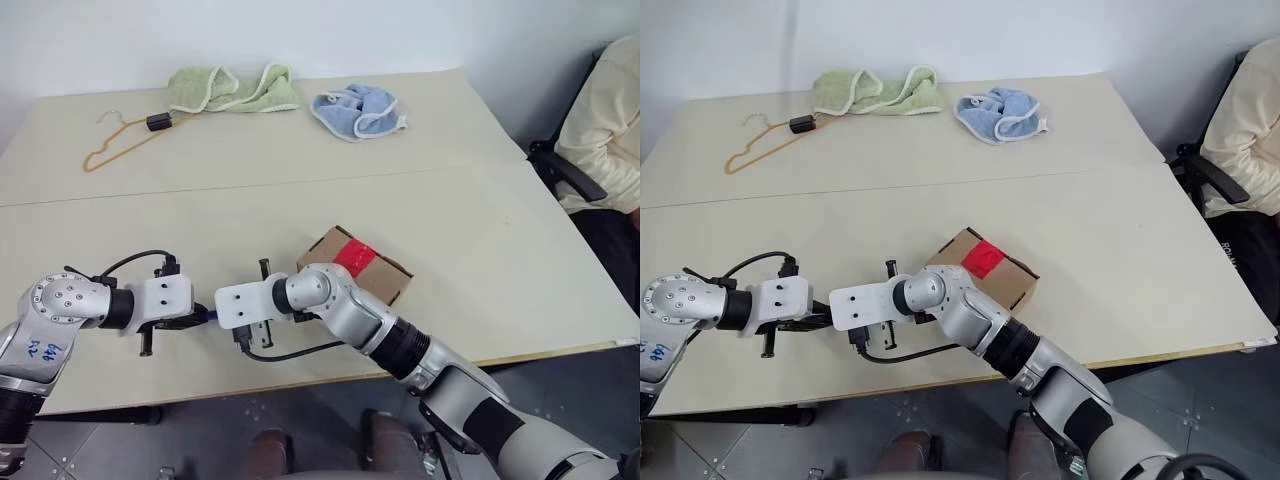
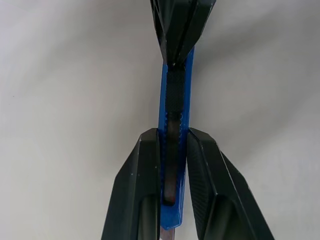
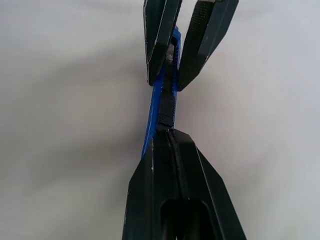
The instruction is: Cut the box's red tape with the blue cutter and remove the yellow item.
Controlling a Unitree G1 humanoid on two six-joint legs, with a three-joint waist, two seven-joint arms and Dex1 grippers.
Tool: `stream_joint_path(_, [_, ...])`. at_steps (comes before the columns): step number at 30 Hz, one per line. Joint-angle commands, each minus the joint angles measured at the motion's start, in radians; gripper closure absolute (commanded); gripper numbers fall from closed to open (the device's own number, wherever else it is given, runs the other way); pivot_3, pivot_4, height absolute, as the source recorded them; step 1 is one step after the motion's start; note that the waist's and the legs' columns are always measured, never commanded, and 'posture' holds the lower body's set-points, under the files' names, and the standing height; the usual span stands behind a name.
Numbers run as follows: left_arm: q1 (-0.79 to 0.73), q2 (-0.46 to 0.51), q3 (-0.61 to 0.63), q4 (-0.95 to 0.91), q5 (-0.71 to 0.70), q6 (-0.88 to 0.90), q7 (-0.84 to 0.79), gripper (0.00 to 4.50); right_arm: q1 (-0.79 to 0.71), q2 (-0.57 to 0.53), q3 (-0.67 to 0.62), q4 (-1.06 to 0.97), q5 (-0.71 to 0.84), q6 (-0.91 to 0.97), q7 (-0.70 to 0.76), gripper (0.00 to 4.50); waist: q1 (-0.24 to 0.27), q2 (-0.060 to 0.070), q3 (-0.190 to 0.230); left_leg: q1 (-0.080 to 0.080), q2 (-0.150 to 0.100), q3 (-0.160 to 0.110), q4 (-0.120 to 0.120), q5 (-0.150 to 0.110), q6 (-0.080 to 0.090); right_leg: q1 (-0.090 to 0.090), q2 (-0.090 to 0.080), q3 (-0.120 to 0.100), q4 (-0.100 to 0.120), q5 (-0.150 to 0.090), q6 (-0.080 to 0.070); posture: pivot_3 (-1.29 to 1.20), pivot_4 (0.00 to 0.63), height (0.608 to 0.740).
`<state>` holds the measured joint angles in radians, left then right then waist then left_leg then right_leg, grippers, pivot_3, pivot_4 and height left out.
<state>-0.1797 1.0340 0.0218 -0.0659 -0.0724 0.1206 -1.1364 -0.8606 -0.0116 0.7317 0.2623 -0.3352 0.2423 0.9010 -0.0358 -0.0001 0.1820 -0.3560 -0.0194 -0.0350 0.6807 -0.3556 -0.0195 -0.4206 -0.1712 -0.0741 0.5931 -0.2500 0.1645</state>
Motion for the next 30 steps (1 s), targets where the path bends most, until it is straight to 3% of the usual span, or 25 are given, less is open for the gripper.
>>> stream_joint_path(1, [0.011,-0.015,-0.006,-0.029,-0.006,0.0,0.01,4.09,-0.011,0.047,0.02,0.025,0.003,-0.019,0.005,4.47,0.0,0.0,0.0,0.0,0.0,0.0,0.0,0.0,0.0,0.0,0.0,0.0,0.0,0.0,0.0,0.0,0.15,0.74])
stream_joint_path(14, [0.0,-0.034,-0.002,-0.012,0.004,-0.001,0.036,4.09,-0.025,0.052,-0.045,0.013,0.012,0.0,-0.002,4.47,0.005,0.0,0.0,0.001,0.001,0.002,0.0,0.0,0.0,0.0,0.001,0.002,0.001,0.0,-0.001,0.0,0.15,0.74])
stream_joint_path(21, [-0.073,-0.081,0.063,0.108,0.019,-0.141,0.159,4.09,0.013,-0.101,-0.253,-0.286,0.17,0.324,0.119,4.47,0.008,-0.001,0.0,-0.001,0.001,0.001,0.001,0.0,0.0,0.0,0.001,0.001,0.0,0.0,-0.001,0.0,0.15,0.74])
stream_joint_path(25, [-0.176,-0.153,0.098,0.223,0.026,-0.301,0.287,4.09,-0.023,-0.168,-0.498,-0.435,0.357,0.658,0.137,4.47,0.007,-0.001,0.0,-0.004,0.001,0.002,0.001,0.0,0.0,-0.005,0.001,0.001,0.001,0.0,-0.001,0.0,0.15,0.74])
stream_joint_path(28, [-0.233,-0.199,0.094,0.269,0.027,-0.416,0.331,4.09,-0.09,-0.215,-0.617,-0.46,0.458,0.861,0.126,3.9,0.005,-0.001,0.0,-0.005,0.001,0.004,0.001,0.0,-0.001,-0.006,0.001,0.001,0.0,0.001,-0.001,0.0,0.15,0.74])
stream_joint_path(30, [-0.279,-0.232,0.085,0.308,0.031,-0.501,0.357,4.09,-0.156,-0.214,-0.705,-0.436,0.52,0.966,0.091,3.22,0.007,-0.001,0.0,-0.005,0.001,0.004,0.001,0.0,0.0,-0.007,0.001,0.001,0.0,0.001,-0.001,0.0,0.15,0.74])
